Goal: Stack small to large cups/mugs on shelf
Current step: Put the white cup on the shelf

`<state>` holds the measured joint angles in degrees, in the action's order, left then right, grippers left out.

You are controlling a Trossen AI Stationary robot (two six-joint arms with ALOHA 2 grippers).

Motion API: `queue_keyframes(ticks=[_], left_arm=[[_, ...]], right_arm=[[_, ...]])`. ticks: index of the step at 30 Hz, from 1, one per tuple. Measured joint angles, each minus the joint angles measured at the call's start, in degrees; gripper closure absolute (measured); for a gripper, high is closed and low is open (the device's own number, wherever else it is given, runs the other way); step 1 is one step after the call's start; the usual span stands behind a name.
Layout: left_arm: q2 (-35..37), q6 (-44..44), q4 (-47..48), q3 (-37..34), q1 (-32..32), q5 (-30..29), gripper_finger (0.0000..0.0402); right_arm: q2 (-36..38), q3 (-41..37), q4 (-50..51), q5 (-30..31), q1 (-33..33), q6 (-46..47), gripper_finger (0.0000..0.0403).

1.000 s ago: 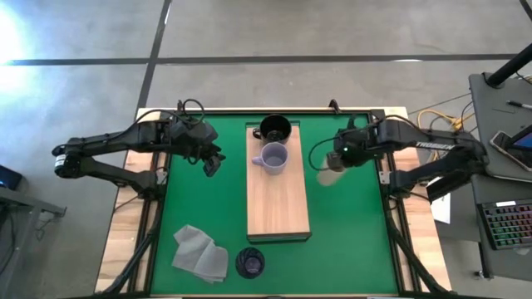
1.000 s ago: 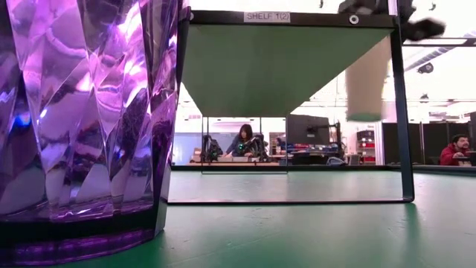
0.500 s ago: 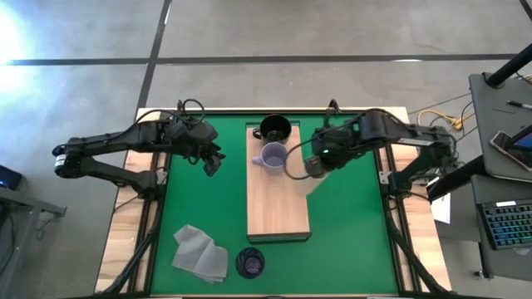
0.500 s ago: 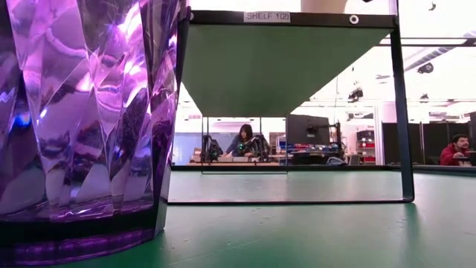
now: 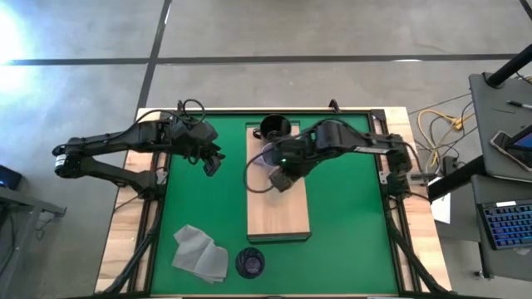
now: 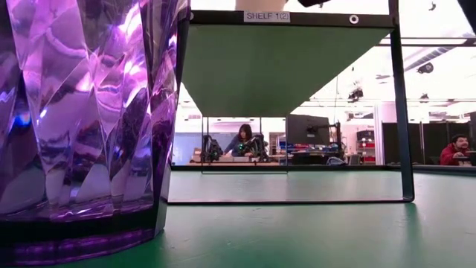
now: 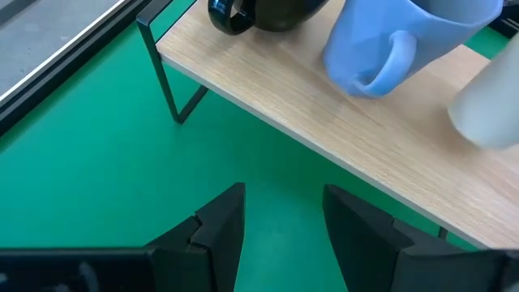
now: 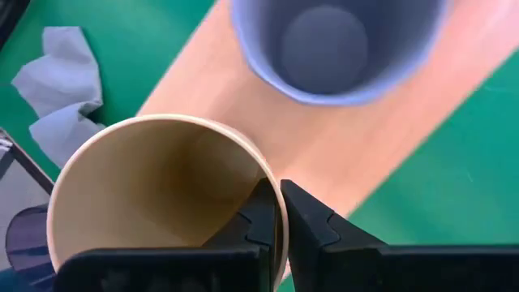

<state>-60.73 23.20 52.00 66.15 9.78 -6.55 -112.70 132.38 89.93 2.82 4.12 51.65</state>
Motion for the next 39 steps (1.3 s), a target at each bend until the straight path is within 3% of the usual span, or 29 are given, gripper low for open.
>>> queue_keyframes(ticks=[6, 17, 39], left_arm=[[0.0, 0.0, 0.7, 0.0, 0.0, 0.0, 0.0249], [0.1, -0.2, 3.0, 0.0, 0.0, 0.0, 0.0249], [0.1, -1.2, 3.0, 0.0, 0.0, -1.3, 0.0249]], right_arm=[[-3.7, 2.6, 0.0, 0.2, 0.4, -1.6, 0.0394], [-2.1, 2.4, 0.2, 4.7, 0.5, -0.7, 0.0391], [-2.2, 2.4, 0.1, 4.7, 0.5, -2.7, 0.0382]])
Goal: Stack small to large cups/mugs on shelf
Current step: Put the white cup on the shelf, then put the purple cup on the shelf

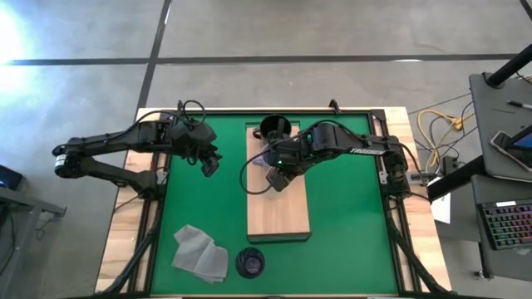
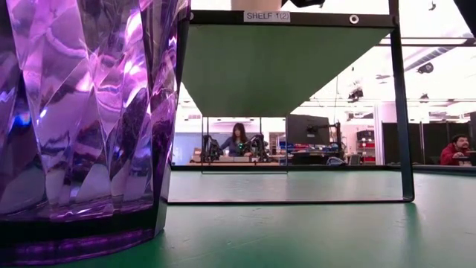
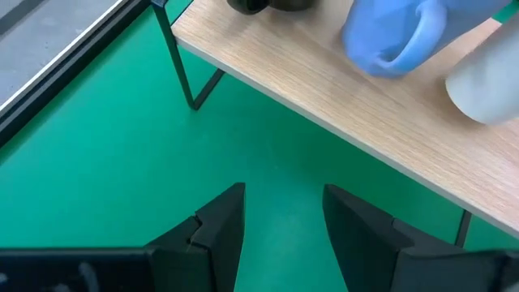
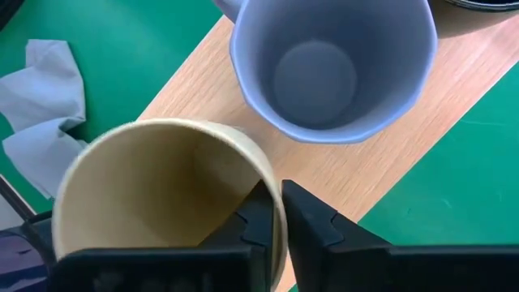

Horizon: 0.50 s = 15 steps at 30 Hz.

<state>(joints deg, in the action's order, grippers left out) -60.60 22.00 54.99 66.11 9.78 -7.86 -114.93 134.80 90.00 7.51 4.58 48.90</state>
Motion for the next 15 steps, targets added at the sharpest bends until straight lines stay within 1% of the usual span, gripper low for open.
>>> queue_keyframes(ticks=[10, 15], left_arm=[[0.0, 0.0, 0.0, 0.0, 0.0, 0.0, 0.0249], [0.0, 0.1, 0.0, 0.0, 0.0, 0.0, 0.0249]], right_arm=[[0.0, 0.0, 0.0, 0.0, 0.0, -0.9, 0.0304], [0.0, 0.0, 0.0, 0.0, -0.5, -1.5, 0.0286]])
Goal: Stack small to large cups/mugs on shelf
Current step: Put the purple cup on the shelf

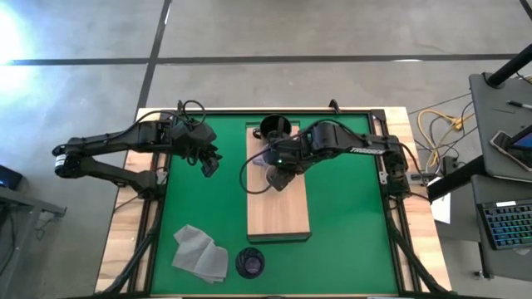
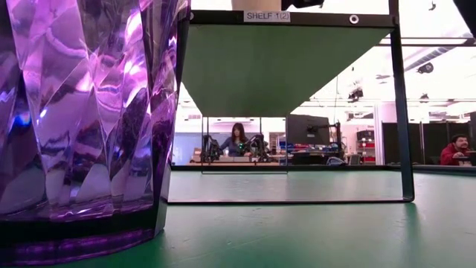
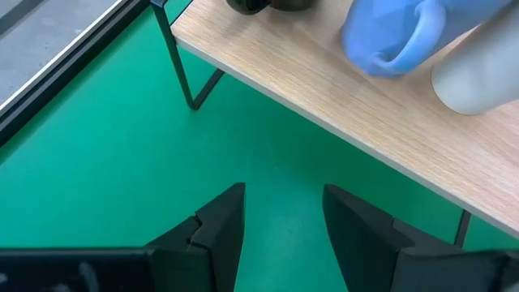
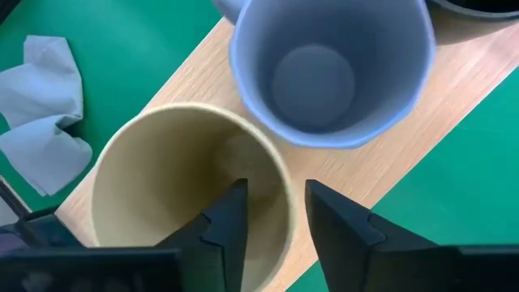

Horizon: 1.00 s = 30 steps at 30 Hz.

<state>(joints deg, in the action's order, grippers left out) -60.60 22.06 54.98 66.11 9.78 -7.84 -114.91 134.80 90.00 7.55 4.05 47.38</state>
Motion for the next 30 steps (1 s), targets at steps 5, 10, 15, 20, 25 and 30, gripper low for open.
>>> queue_keyframes(ticks=[5, 10, 15, 20, 25, 30], left_arm=[[0.0, 0.0, 0.0, 0.0, 0.0, 0.0, 0.0249], [0.0, 0.1, 0.0, 0.0, 0.0, 0.0, 0.0249], [-0.1, 0.4, 0.0, 0.0, -0.2, 0.2, 0.0249], [0.0, 2.1, 0.1, 0.0, -1.7, 3.8, 0.0249], [0.4, 7.8, 0.1, -0.9, -6.8, 4.0, 0.0249], [1.3, 18.6, -0.1, -1.8, -15.9, 0.8, 0.0249]], right_arm=[[1.1, 0.0, 0.0, 0.0, -0.8, -0.5, 0.0277], [3.5, 0.0, 0.0, 0.0, -0.6, 0.6, 0.0271], [6.2, 0.0, 0.0, 1.4, 0.0, 2.6, 0.0270], [8.8, 0.0, 0.0, 3.5, 1.2, 5.9, 0.0271], [10.6, 0.0, 0.0, 4.4, 3.1, 7.6, 0.0273], [11.4, -0.1, 0.0, 4.1, 5.0, 6.0, 0.0274]])
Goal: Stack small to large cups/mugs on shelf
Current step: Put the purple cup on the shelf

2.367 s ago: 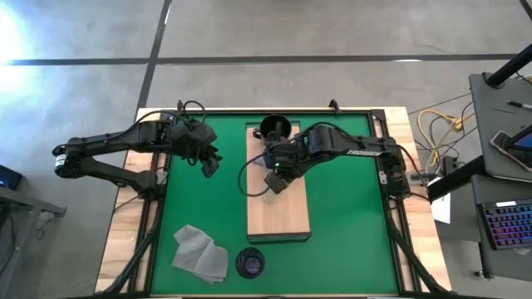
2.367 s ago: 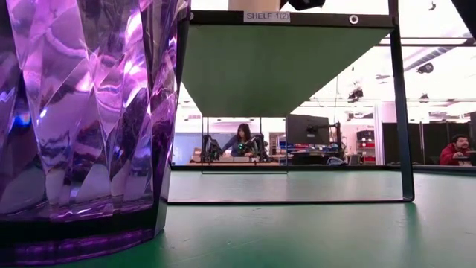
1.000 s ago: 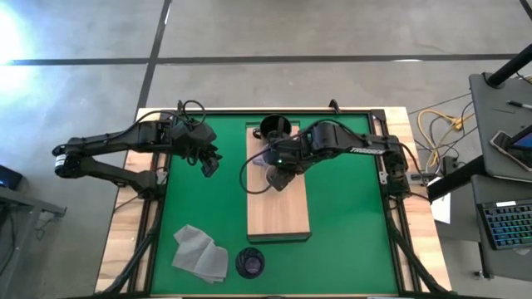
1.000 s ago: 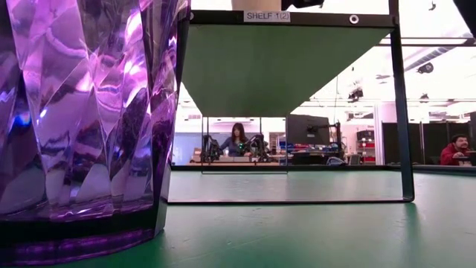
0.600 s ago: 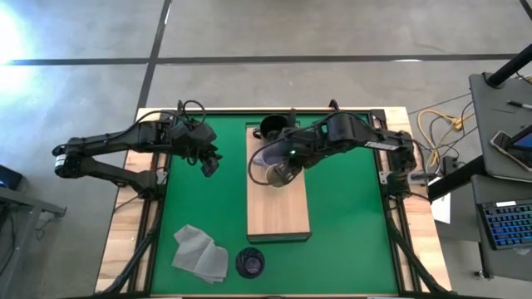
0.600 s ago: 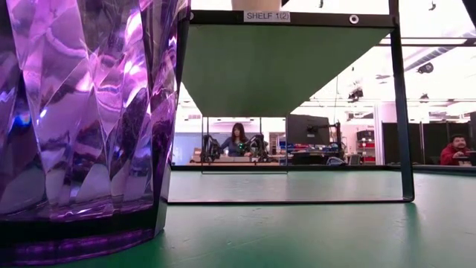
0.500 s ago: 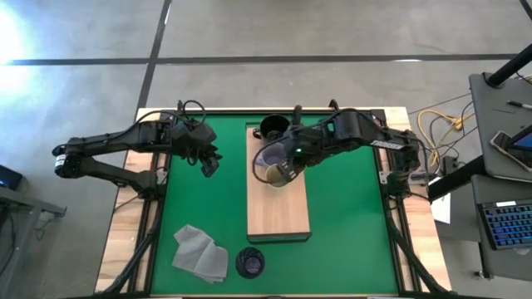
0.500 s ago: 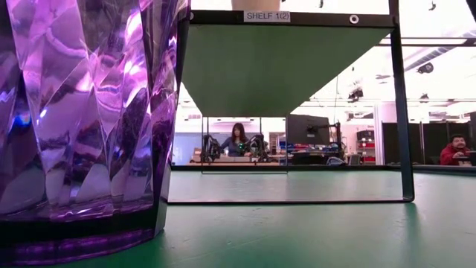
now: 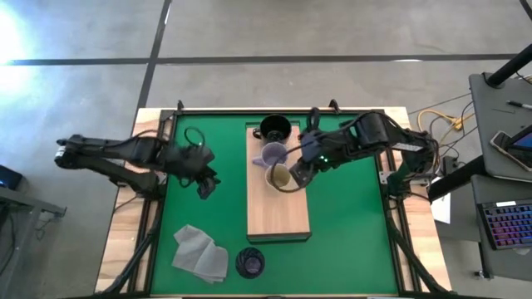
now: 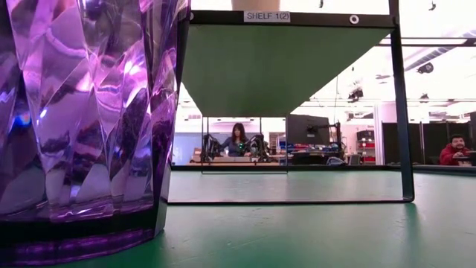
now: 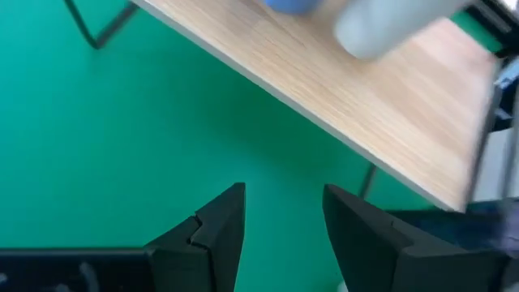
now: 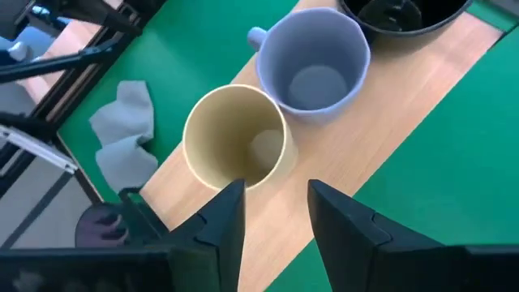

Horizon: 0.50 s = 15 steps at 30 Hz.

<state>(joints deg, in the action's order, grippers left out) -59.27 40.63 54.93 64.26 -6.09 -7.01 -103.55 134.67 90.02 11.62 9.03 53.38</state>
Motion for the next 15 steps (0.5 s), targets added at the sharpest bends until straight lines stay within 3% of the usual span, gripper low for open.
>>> queue_keyframes(ticks=[8, 11, 15], left_arm=[[-2.1, 23.0, -8.1, -0.1, -18.0, -9.4, 0.0249], [-5.8, 31.8, -10.1, 0.9, -24.4, -14.2, 0.0249], [-13.4, 39.8, -9.0, 5.2, -30.3, -15.5, 0.0249]], right_arm=[[0.3, -0.3, 0.0, -1.6, 6.8, -1.3, 0.0275], [0.4, -0.7, 0.0, -1.5, 10.4, -0.5, 0.0275], [0.4, -2.0, -0.1, -0.9, 15.7, 2.3, 0.0275]])
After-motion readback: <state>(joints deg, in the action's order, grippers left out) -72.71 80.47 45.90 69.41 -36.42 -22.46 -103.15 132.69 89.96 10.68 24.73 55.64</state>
